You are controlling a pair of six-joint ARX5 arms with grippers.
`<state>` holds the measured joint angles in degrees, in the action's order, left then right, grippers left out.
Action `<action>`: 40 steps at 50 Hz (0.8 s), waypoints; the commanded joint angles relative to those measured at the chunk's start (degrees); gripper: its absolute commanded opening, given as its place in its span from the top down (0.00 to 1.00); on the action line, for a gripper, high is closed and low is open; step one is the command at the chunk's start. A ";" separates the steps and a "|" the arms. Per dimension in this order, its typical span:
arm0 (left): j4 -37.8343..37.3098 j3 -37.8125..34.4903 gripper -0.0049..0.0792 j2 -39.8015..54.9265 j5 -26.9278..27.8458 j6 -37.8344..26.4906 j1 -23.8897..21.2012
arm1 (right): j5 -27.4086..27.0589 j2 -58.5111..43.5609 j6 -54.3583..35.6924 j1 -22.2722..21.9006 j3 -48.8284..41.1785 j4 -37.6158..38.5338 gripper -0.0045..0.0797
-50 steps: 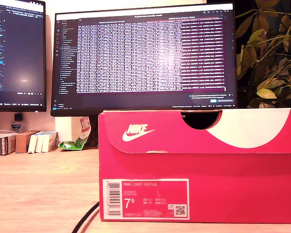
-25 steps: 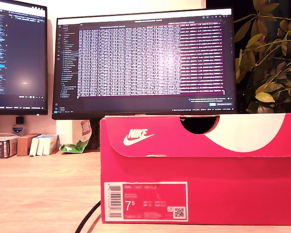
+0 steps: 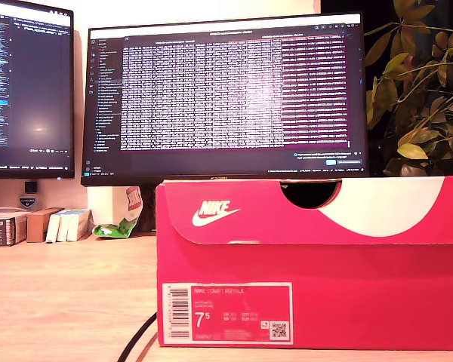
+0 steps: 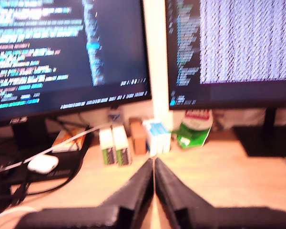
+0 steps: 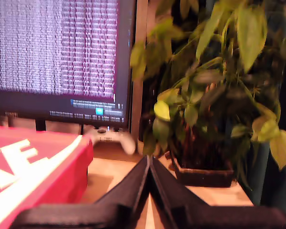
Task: Close the red shoebox by pushing the lid with your left arm and holding the box in place with your right arm
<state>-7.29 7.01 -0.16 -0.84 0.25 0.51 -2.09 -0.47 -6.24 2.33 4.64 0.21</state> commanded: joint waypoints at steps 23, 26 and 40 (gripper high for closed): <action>-0.37 -6.49 0.96 -0.46 -0.76 0.35 -0.04 | -3.82 0.37 0.57 -0.11 -4.42 -6.58 0.96; -1.88 -6.49 0.96 -0.46 -0.83 0.42 -0.04 | -4.68 0.37 0.94 -0.11 -4.42 -8.28 0.96; -9.33 -6.49 0.96 -0.46 -1.57 3.41 -0.04 | -5.99 0.37 3.43 -0.11 -4.42 -10.16 0.96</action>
<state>-15.90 2.07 -0.19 -2.13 2.76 0.51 -7.99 -0.47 -4.08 2.33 0.43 -10.04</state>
